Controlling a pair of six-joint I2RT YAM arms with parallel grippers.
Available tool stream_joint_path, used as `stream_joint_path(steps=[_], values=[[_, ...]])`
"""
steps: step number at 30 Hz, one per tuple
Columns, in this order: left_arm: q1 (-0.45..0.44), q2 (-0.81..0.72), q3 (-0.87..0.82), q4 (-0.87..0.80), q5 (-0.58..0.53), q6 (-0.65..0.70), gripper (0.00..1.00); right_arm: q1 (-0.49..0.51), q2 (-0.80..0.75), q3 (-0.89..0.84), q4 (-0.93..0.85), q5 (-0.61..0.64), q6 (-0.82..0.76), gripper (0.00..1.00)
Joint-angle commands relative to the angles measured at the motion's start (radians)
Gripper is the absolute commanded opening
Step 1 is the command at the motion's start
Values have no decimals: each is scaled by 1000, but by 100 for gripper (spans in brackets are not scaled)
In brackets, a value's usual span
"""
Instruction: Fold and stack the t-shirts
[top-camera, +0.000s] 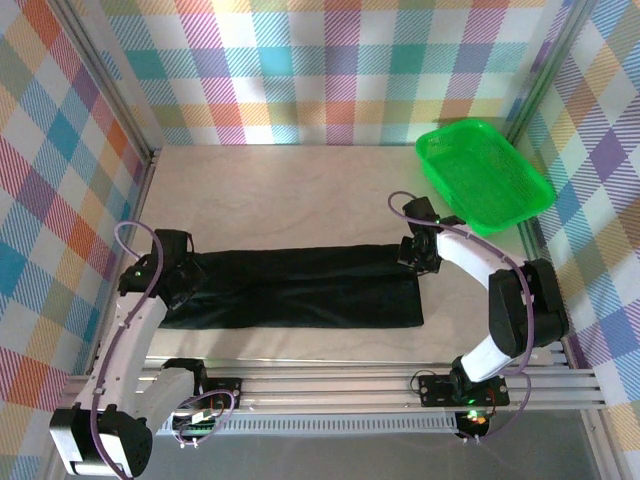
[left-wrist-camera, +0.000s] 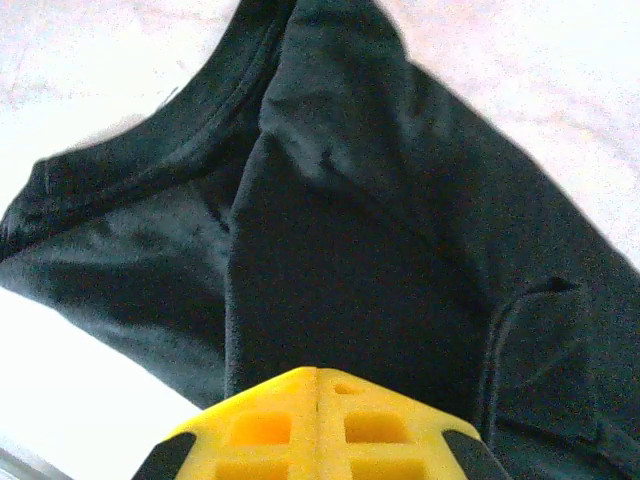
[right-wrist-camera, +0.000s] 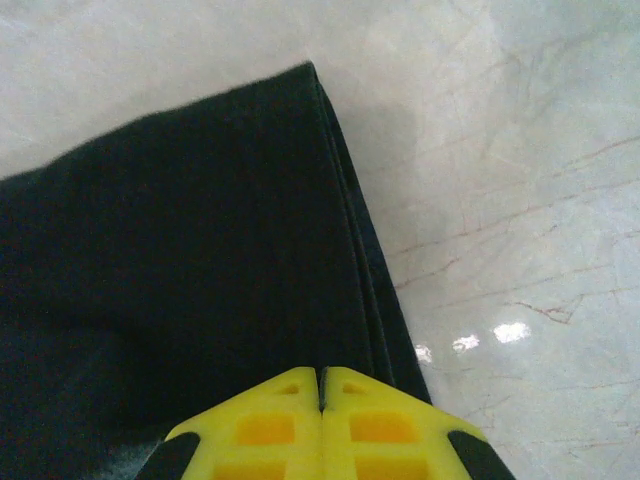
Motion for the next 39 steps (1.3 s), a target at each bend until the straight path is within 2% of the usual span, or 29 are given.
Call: stream_joint_path(steps=[1, 5, 9, 12, 13, 16, 17, 19, 22, 25, 28, 32, 36, 39], values=[[7, -23, -26, -2, -22, -38, 0, 3, -25, -19, -24, -2, 23, 0], [7, -19, -55, 8, -15, -43, 0, 3, -29, -36, -20, 2, 25, 0], [8, -18, -71, -5, -16, -66, 0, 3, -28, -39, -36, 10, 34, 5], [8, -23, -72, -43, -51, -86, 0, 3, -48, -50, -44, 18, 42, 11], [8, -29, -76, -43, -50, -91, 1, 2, -59, -56, -47, 20, 46, 17], [8, -39, -74, -41, -23, -109, 30, 3, -100, -64, -84, 52, 71, 30], [7, -38, -63, -47, -27, -116, 37, 3, -121, -67, -92, 64, 77, 33], [9, -31, -33, -51, -44, -121, 43, 2, -154, -73, -85, 70, 80, 36], [10, 25, 36, -26, -58, -110, 46, 3, -160, -43, -55, 35, 65, 34], [45, 156, 117, 12, -31, -98, 48, 6, -113, -7, 0, -31, 54, 34], [89, 292, 177, 84, 26, -95, 43, 15, -31, 34, 51, -122, 55, 31], [131, 484, 248, 155, 78, -88, 38, 36, 75, 79, 29, -186, 79, 27], [175, 626, 288, 174, 70, -68, 36, 35, 85, 8, -11, -169, 124, 19], [255, 709, 280, 198, 86, -45, 35, 27, 47, -70, -33, -130, 131, 14]])
